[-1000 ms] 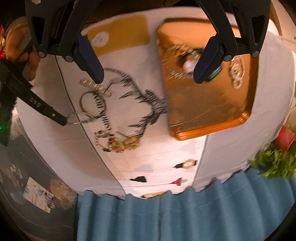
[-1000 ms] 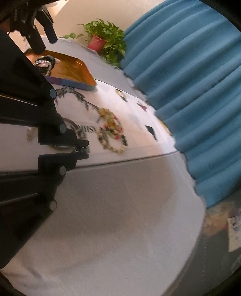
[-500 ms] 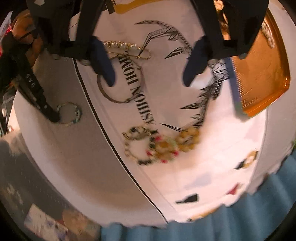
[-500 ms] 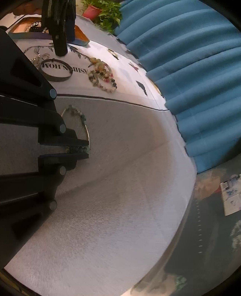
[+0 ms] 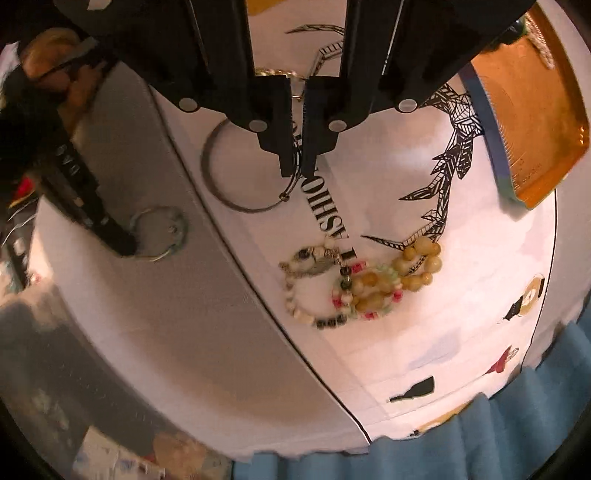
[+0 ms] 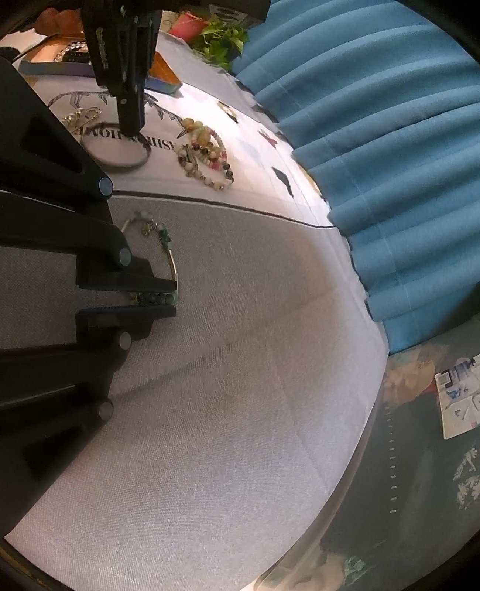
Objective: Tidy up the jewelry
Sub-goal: 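Move the left tool to the silver bangle on the runner, then close the left tool on the silver bangle and lift it, then carry the bangle over the tray and open the left tool, then lift both open tools away from the tray, then grasp the black-and-white beaded bracelet with the right tool while the left tool reaches the pastel beaded bracelet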
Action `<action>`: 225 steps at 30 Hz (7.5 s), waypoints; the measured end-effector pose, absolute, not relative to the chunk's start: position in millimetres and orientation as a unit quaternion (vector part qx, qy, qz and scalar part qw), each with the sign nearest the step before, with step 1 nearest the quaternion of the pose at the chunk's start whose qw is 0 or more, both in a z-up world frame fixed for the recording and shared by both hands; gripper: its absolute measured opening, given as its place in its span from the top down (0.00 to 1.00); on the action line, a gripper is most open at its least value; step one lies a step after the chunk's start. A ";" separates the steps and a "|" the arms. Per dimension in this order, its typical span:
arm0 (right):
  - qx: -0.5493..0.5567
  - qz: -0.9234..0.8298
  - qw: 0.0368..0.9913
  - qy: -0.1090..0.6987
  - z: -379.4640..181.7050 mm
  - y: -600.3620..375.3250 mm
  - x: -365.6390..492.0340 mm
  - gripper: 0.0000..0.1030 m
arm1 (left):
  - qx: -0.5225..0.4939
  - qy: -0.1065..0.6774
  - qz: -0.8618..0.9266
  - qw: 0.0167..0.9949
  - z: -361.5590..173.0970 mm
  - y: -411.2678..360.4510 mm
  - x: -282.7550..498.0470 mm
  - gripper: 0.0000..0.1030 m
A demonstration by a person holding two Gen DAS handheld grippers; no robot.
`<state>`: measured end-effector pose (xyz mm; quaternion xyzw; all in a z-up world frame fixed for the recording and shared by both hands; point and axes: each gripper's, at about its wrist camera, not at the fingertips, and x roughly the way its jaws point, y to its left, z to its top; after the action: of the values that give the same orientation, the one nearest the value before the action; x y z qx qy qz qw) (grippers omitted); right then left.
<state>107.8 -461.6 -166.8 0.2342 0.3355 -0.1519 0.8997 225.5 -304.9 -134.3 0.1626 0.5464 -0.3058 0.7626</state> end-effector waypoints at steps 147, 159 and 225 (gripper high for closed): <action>0.103 0.129 0.909 0.382 -94.5 -170.5 202.9 0.32 | 0.018 0.452 -0.102 0.886 -87.2 9.3 244.6 0.06; 0.119 0.082 0.903 0.404 -78.3 -209.9 85.8 0.32 | -0.055 0.482 -0.094 0.869 -76.2 38.1 140.7 0.05; 0.027 -0.069 0.885 0.459 -166.5 -346.8 256.5 0.72 | 0.061 0.455 -0.110 0.881 -46.0 -94.5 186.1 0.04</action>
<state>256.5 -346.8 -166.5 0.0271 0.4590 -0.0686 0.8854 186.1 -94.5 -46.0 0.0613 0.4552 -0.1097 0.8815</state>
